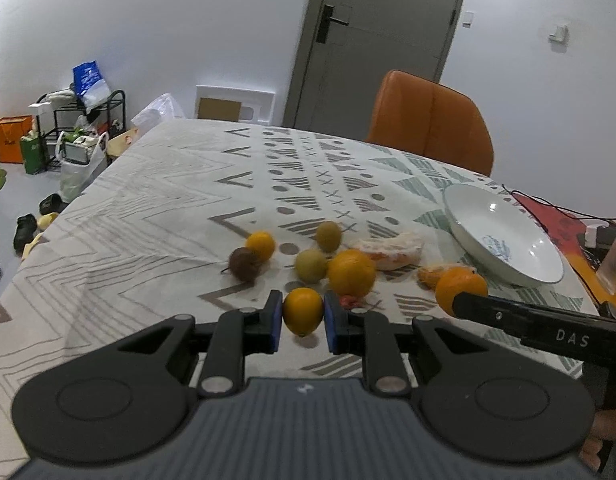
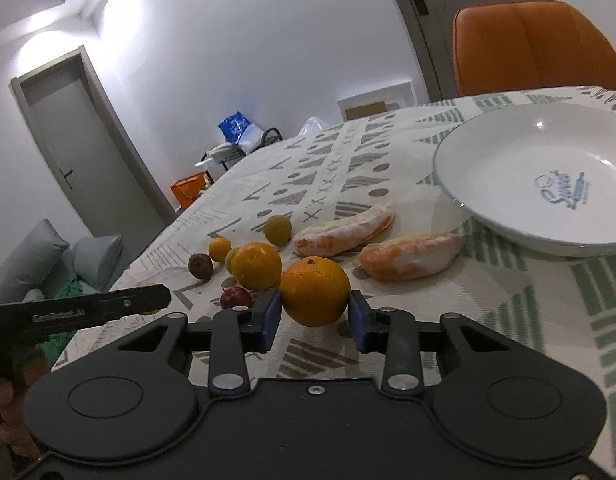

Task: Organize fruits
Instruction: 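Grasp the large orange with the right gripper while the left gripper holds the small orange, then carry both oranges over the white bowl and open both grippers to drop them, then move both open tools back from the bowl toward the fruit pile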

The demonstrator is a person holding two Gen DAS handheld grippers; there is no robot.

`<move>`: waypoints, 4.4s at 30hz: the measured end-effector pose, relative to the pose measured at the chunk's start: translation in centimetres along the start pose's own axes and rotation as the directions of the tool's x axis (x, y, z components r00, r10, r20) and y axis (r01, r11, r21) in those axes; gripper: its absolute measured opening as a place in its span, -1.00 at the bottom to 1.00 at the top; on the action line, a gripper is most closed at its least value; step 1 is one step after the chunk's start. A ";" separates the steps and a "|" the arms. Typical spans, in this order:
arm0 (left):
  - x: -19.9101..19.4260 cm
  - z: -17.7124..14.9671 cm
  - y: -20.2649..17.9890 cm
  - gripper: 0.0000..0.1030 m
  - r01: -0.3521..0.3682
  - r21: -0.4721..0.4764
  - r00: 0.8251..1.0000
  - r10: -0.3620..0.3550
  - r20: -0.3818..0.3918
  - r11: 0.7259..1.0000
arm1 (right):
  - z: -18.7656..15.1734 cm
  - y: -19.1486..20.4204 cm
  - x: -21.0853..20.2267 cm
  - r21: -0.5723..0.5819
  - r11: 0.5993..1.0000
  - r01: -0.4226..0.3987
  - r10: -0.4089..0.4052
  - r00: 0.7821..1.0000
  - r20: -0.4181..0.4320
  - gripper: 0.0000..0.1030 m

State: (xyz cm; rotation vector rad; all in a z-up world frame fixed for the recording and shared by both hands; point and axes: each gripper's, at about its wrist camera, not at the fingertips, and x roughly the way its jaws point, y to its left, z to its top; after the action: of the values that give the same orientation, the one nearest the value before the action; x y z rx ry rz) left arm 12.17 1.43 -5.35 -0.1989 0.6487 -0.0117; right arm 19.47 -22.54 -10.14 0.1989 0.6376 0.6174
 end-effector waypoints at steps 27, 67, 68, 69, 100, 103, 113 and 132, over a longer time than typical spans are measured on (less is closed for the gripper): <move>2.5 2.1 -8.9 -0.61 0.123 0.126 0.991 -0.127 0.030 0.984 | 1.3 -6.0 -7.2 0.080 0.993 0.085 -0.099 0.979 0.179 -0.36; 9.2 3.9 -16.8 -0.61 0.205 0.229 0.978 -0.205 -0.025 0.952 | 2.0 -11.6 -7.9 0.167 0.959 0.229 -0.259 0.947 0.190 -0.34; 9.4 3.9 -17.0 -0.61 0.209 0.231 0.978 -0.208 -0.028 0.950 | 1.9 -11.5 -7.9 0.165 0.958 0.233 -0.263 0.946 0.190 -0.33; 9.5 3.9 -17.2 -0.61 0.211 0.233 0.977 -0.210 -0.029 0.949 | 1.8 -11.5 -8.0 0.165 0.958 0.236 -0.266 0.945 0.189 -0.32; 6.7 3.5 -14.7 0.02 0.139 0.201 0.990 -0.140 -0.009 0.970 | 0.6 -9.9 -9.8 0.190 0.949 0.251 -0.290 0.932 0.218 -0.09; 6.0 3.4 -14.0 0.14 0.126 0.196 0.992 -0.129 0.002 0.972 | 0.6 -9.5 -9.8 0.185 0.949 0.256 -0.295 0.928 0.226 0.05; 3.3 3.3 -11.4 0.61 0.074 0.157 0.994 -0.086 0.068 0.985 | 0.6 -7.2 -10.0 0.148 0.950 0.274 -0.305 0.917 0.259 0.54; -0.4 2.7 -6.1 0.78 0.025 0.076 0.990 -0.035 0.139 0.997 | 0.5 -2.8 -9.4 0.073 0.964 0.255 -0.266 0.921 0.285 1.00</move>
State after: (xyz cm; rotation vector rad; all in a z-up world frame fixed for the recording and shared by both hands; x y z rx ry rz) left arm 13.78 -4.02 -1.90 -0.1366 0.5042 -0.0503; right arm 15.18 -30.36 -6.07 0.2284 0.3786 0.3102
